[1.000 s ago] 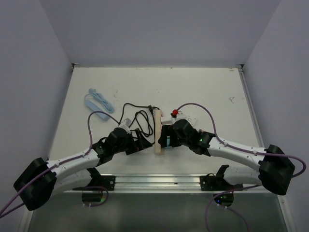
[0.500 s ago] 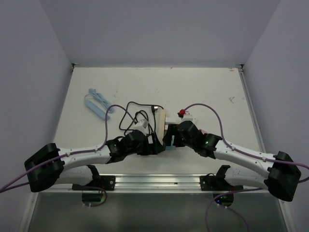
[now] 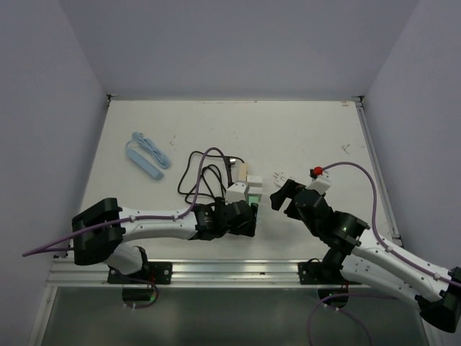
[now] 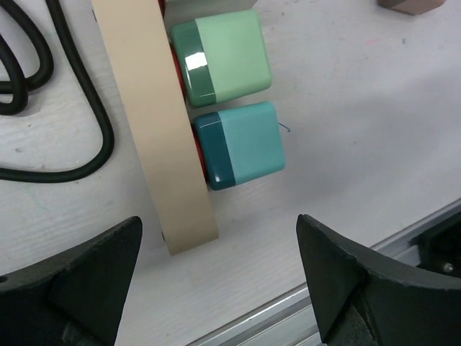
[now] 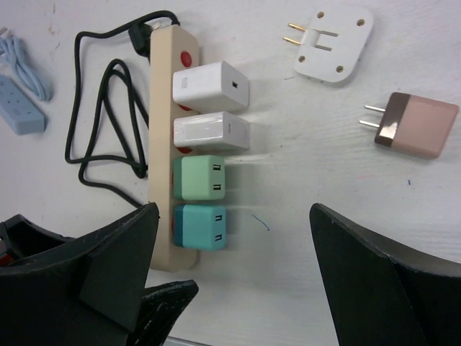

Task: Pull the plug off the socket

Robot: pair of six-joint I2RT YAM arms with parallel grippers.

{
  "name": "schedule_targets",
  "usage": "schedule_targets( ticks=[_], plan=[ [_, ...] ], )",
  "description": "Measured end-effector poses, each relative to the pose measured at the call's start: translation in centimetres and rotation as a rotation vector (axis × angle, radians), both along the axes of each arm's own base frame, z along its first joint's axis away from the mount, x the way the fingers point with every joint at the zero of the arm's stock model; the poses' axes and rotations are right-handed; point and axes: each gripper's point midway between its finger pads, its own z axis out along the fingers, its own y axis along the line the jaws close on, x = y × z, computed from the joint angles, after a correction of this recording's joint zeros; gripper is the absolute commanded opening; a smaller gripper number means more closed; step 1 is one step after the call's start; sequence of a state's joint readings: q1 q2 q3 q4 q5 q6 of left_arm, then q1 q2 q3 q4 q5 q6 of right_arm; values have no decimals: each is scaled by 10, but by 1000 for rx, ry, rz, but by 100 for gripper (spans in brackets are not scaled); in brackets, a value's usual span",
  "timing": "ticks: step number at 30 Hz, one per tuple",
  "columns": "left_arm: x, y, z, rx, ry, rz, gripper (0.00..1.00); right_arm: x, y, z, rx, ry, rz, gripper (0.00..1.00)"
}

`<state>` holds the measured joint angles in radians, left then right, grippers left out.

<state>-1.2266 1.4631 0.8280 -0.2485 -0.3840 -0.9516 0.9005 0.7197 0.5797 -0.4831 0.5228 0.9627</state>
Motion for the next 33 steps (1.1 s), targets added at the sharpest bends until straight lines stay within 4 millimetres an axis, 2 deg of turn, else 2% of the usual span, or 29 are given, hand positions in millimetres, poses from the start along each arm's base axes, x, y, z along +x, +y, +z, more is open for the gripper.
schedule_targets(
  ticks=[4,8,21,33],
  plan=[
    [2,7,-9,96,-13,5,88,-3,-16,-7,-11,1,-51,90],
    [3,11,-17,156,-13,1,86,-3,-22,-10,-26,5,-75,91],
    [1,17,-46,260,16,-16,73,-6,-25,-26,-61,37,-78,92],
    [4,12,-48,268,10,-20,62,-6,-24,-34,-73,49,-75,92]
  ],
)
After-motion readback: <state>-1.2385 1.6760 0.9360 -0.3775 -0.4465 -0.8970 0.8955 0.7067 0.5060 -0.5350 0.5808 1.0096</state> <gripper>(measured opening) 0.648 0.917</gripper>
